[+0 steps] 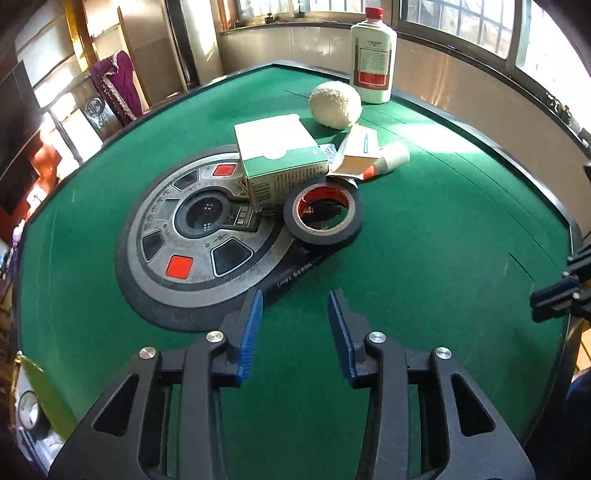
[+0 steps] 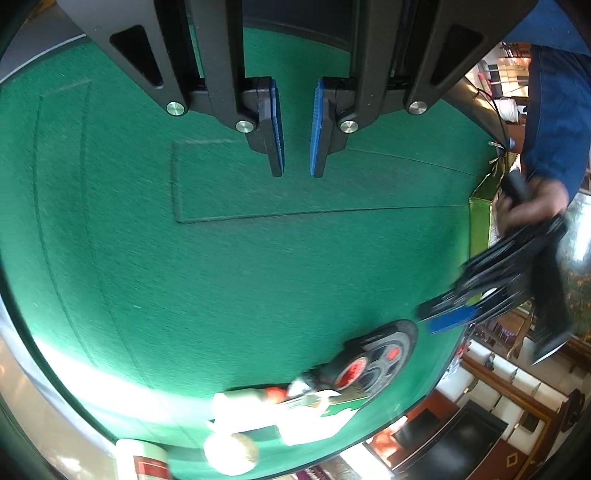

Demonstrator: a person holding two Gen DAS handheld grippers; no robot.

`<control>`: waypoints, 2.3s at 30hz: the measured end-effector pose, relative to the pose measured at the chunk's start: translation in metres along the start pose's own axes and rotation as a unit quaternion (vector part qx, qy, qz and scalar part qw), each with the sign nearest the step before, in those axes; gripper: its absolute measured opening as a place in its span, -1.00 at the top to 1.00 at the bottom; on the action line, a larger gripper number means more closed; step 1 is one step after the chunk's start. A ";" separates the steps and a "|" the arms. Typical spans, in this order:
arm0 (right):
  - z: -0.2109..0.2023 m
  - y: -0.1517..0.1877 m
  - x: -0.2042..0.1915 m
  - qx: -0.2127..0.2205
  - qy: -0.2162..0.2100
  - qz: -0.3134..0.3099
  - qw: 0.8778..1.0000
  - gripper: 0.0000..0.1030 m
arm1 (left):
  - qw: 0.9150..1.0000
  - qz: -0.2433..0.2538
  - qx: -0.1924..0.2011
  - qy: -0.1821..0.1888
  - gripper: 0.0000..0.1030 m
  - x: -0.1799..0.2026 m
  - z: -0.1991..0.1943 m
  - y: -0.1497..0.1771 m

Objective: Organize objects
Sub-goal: 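Grasp a black marker beside the tape roll with the left tool, then grasp the black red-lined tape roll by its rim with the right tool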

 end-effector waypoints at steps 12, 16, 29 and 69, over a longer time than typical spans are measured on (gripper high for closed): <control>-0.011 0.001 0.044 0.006 0.005 0.038 0.999 0.75 | 0.997 0.046 -0.063 0.018 0.73 0.007 0.041 -0.019; -0.004 -0.007 0.037 0.004 -0.003 0.031 1.000 0.75 | 0.996 -0.034 -0.074 0.028 0.82 0.014 0.028 -0.003; 0.012 -0.048 -0.039 0.006 -0.034 -0.064 0.997 0.41 | 0.979 -0.184 -0.083 0.025 0.81 0.044 -0.056 0.116; 0.059 -0.037 -0.113 0.022 0.040 -0.183 0.982 -0.19 | 0.974 -0.226 -0.034 -0.008 0.80 0.038 -0.074 0.145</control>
Point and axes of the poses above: each gripper's, at about its wrist camera, not at the fingertips, and z roughly the way its jaws point, x to its right, y to its underside, the point moved 3 cm from there along z, roughly the way its jaws point, and after that the axes turned 2 degrees about y, right-handed, at the moved point
